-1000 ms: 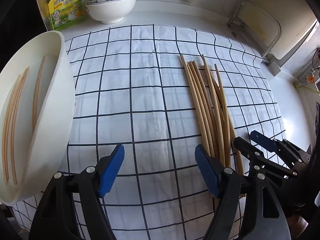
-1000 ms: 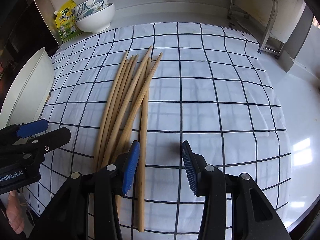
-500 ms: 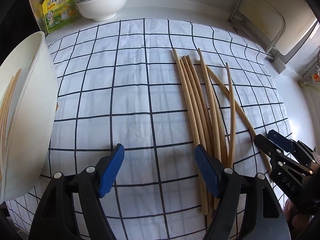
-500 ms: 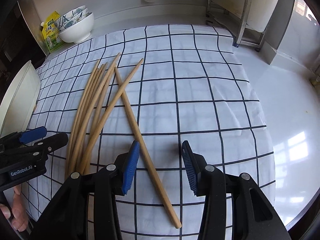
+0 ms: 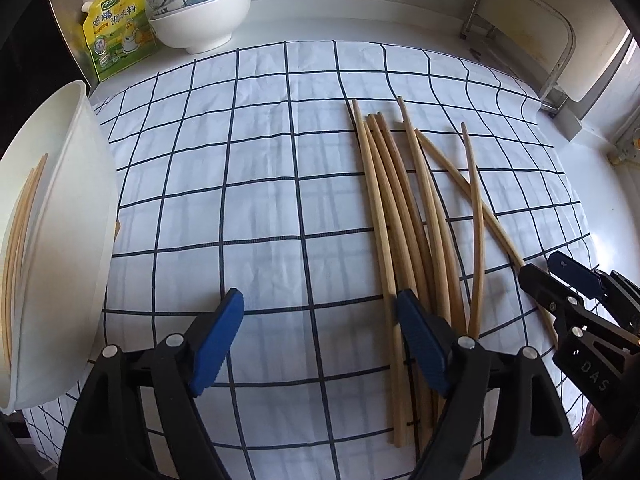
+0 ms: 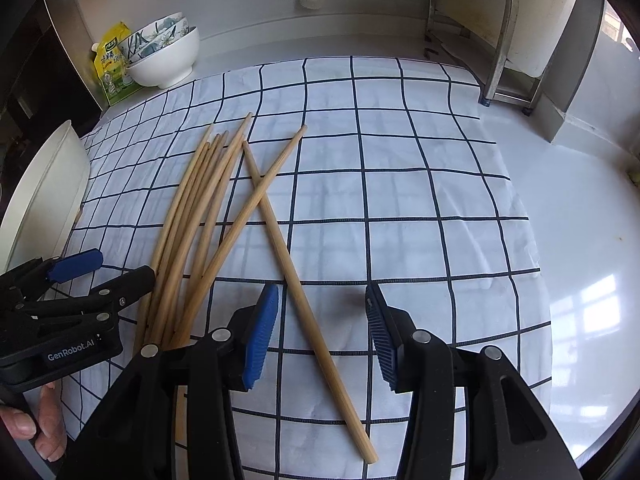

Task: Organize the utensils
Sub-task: 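Position both open tools over the chopstick row to pick the next chopsticks, then close the left tool on a chopstick while the right tool grasps another chopstick, then carry the chopsticks into the white basin and open the left tool while the right tool releases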

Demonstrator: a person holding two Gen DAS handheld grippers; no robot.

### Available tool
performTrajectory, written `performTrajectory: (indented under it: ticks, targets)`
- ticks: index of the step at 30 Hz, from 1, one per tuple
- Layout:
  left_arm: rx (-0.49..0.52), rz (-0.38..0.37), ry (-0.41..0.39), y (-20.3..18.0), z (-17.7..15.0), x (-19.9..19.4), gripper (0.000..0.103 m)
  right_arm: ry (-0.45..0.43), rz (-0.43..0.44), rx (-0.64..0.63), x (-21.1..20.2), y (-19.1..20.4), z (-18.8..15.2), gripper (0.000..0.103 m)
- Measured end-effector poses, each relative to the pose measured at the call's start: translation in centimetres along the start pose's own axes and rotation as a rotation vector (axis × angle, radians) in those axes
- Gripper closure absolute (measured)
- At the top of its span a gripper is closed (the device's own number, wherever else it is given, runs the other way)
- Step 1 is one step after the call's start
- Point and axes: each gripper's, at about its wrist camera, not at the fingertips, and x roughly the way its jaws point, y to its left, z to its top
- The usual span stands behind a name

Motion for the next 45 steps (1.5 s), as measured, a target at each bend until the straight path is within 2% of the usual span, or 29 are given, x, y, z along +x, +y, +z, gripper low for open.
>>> performTrajectory:
  ticks: [9,12,15,20,22,23,24,26,30,33,38,45]
  targets:
    - [-0.009,0.039,0.004,1.8,-1.0,-0.3,0.022,-0.005,-0.012,-0.043,0.7,0.4,0.4,0.058]
    - [-0.002,0.054,0.012,1.3,-0.5,0.3,0.023,-0.013,-0.03,-0.068,1.1,0.7,0.7,0.058]
    - [0.01,0.036,-0.001,0.5,0.0,0.6,0.027,-0.031,-0.052,-0.11,1.4,1.2,0.8,0.057]
    - [0.034,0.018,-0.016,-0.9,0.5,0.5,0.051,-0.035,-0.037,-0.136,1.6,1.5,1.0,0.06]
    - [0.039,0.013,-0.027,-1.1,0.4,0.4,0.058,-0.035,-0.024,-0.151,1.6,1.7,1.0,0.068]
    - [0.039,0.009,-0.031,-1.1,0.3,0.3,0.069,-0.036,-0.018,-0.161,1.5,1.9,0.9,0.082]
    - [0.038,0.004,-0.032,-1.0,0.3,0.3,0.073,-0.036,-0.019,-0.171,1.5,2.1,0.9,0.094]
    - [0.035,-0.008,-0.025,-0.8,0.5,0.2,0.096,-0.032,-0.017,-0.175,1.5,2.4,0.9,0.096]
    - [0.017,-0.033,-0.001,-0.2,0.5,0.2,0.096,-0.022,0.004,-0.14,1.5,2.0,1.4,0.097]
    - [0.013,-0.035,0.002,0.1,0.6,0.0,0.096,-0.034,-0.01,-0.116,1.0,1.4,2.0,0.097]
    - [0.02,-0.051,-0.016,-0.1,1.0,-1.2,0.096,-0.06,-0.04,-0.122,0.0,1.4,3.5,0.097]
    - [0.018,-0.07,-0.048,0.4,2.2,-3.4,0.096,-0.081,-0.03,-0.09,-1.8,1.3,4.7,0.097]
